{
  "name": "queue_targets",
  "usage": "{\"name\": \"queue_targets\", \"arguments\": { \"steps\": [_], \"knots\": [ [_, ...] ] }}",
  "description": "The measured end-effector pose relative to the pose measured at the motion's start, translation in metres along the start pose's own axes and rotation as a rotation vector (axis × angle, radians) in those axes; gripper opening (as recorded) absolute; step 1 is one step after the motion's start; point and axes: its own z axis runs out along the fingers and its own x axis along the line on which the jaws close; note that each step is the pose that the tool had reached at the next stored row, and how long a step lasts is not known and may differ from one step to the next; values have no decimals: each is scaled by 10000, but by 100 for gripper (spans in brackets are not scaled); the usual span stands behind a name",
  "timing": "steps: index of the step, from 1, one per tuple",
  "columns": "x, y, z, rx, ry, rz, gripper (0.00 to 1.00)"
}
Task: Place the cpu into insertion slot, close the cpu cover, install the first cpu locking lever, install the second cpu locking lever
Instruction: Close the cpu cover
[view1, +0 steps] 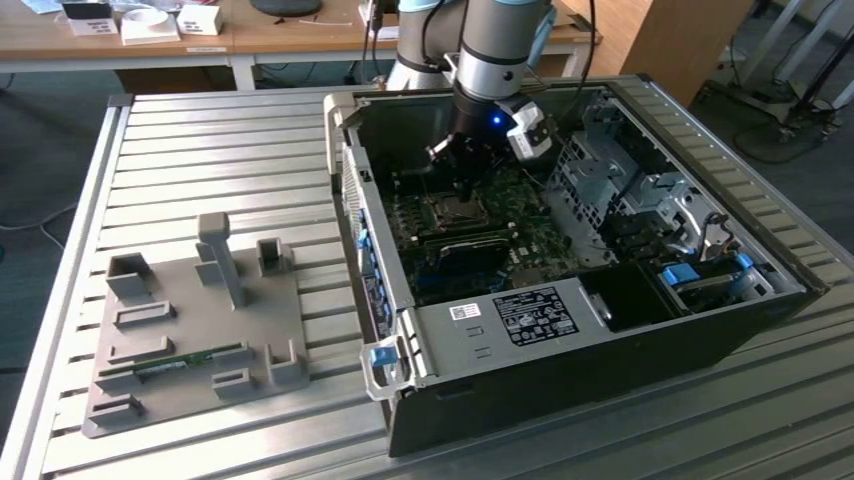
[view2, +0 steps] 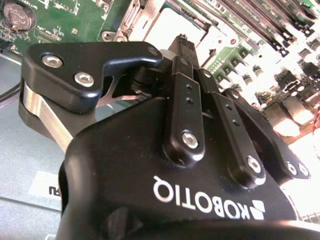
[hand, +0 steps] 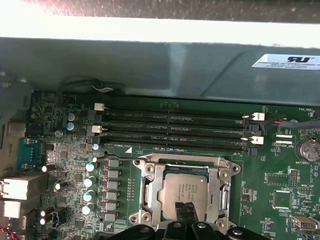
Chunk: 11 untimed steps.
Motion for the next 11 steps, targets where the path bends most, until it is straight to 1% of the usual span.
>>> {"name": "queue_targets", "arguments": {
  "steps": [2, 4, 11],
  "knots": [
    [0, -3, 0, 1, 1, 0, 11],
    [2, -41, 0, -1, 0, 0, 11],
    [3, -52, 0, -1, 0, 0, 11]
  ]
}}
